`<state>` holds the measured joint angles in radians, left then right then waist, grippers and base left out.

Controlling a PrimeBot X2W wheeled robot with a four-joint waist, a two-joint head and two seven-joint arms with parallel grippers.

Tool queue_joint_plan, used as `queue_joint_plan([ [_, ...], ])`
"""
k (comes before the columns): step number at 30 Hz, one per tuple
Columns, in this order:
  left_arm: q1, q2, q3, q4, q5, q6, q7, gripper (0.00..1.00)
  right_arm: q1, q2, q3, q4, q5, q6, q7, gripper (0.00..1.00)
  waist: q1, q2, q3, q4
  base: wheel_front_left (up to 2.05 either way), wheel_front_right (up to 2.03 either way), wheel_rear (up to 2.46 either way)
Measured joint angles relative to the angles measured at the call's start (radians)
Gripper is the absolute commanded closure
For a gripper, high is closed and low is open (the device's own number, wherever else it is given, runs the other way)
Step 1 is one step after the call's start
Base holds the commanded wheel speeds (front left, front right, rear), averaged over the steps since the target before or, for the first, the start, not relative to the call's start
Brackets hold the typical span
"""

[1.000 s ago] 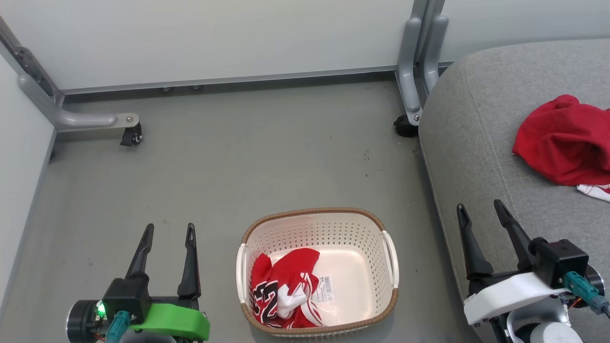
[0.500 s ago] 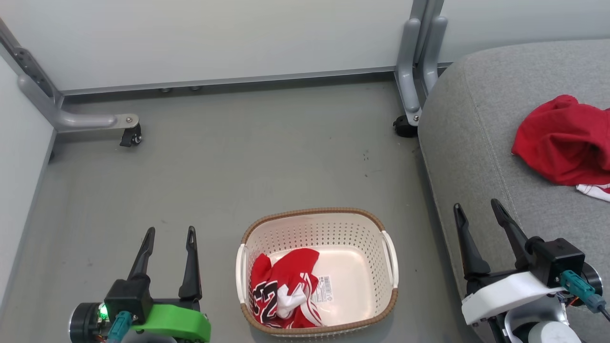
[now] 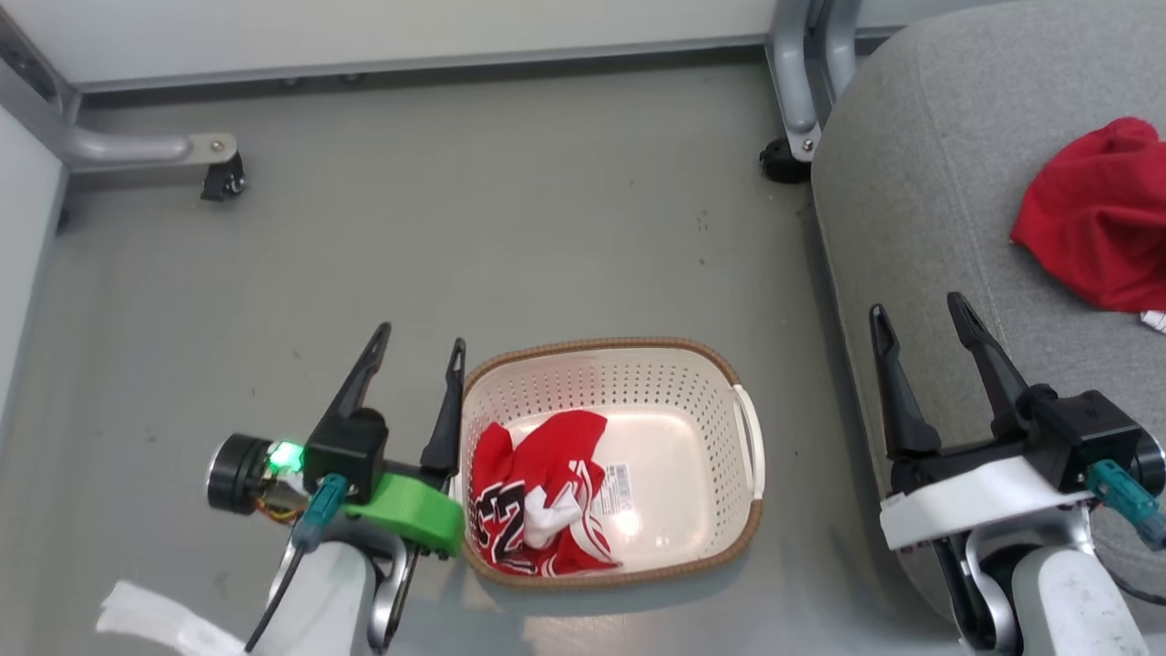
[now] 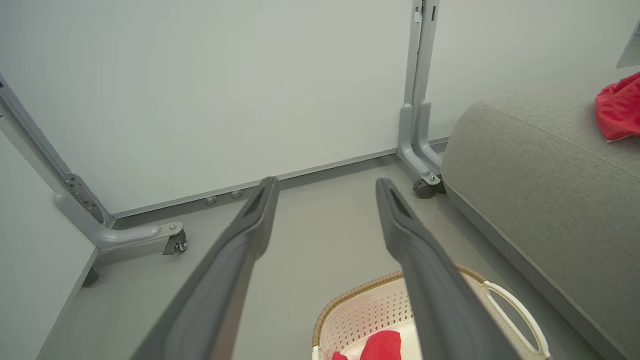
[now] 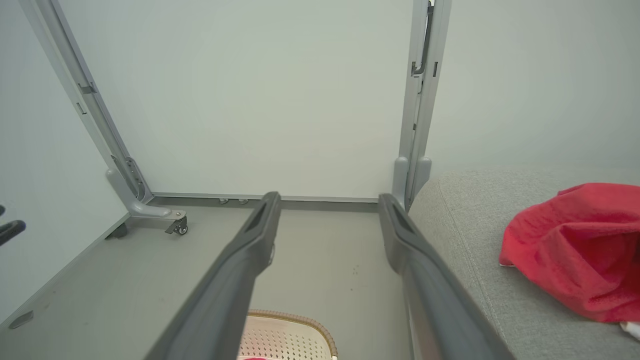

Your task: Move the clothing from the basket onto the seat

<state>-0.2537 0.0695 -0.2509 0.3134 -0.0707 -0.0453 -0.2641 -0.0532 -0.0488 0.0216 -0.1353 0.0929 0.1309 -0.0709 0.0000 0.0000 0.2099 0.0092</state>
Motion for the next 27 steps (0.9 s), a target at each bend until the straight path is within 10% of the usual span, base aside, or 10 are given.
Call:
queue_joint_plan([
  [27, -0.567, -0.021, -0.587, 0.76, 0.147, -0.084, 0.073, 0.0, -0.247, -0.001, 0.065, 0.014, 0.022, 0.0, -0.116, 0.0, 0.0002, 0.0, 0.485, -0.09, 0.0, 0.0, 0.0],
])
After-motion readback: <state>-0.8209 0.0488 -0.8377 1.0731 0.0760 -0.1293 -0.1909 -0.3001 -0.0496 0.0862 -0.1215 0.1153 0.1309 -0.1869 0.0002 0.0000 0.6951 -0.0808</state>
